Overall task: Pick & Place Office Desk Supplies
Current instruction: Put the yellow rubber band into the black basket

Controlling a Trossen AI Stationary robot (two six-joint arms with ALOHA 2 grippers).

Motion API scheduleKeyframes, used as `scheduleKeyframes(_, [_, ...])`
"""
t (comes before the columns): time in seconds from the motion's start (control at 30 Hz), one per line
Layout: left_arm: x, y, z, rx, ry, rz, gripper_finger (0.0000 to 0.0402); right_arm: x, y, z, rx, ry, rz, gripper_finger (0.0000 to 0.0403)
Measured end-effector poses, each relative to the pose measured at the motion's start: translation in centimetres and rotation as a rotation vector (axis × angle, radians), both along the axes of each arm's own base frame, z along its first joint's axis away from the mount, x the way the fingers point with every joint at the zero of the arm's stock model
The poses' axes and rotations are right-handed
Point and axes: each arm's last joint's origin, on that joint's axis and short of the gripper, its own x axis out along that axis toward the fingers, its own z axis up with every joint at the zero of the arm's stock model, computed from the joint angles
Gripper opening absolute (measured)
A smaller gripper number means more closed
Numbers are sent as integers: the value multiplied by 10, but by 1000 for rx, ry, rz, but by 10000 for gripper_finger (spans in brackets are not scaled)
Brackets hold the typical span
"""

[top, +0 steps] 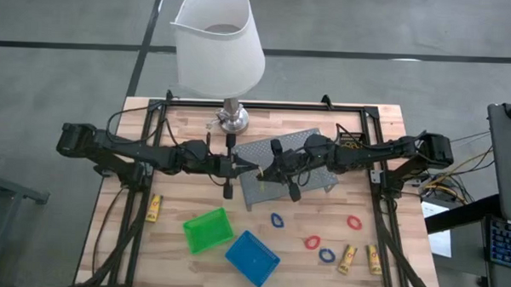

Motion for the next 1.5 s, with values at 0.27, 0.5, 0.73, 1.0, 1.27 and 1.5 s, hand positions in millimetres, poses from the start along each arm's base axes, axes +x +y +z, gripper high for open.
scheduleKeyframes(0.27, [0, 0, 0, 0, 0, 0, 13, 0, 0, 0, -2, 0, 0, 13])
scheduleKeyframes(0.5, [0, 0, 0, -1, 0, 0, 23, 0, 0, 0, -22, -8, 1, 13])
scheduleKeyframes(0.73, [0, 0, 0, -3, -3, 0, 24, 0, 0, 0, -40, -14, 2, 13])
scheduleKeyframes(1.0, [0, 0, 0, -35, -4, 3, 41, 0, 0, 0, -40, -14, 2, 13])
scheduleKeyframes(1.27, [0, 0, 0, -37, -5, 3, 115, 0, 0, 0, -41, -14, 2, 13])
scheduleKeyframes(1.5, [0, 0, 0, -37, -6, 3, 155, 0, 0, 0, -41, -14, 2, 13])
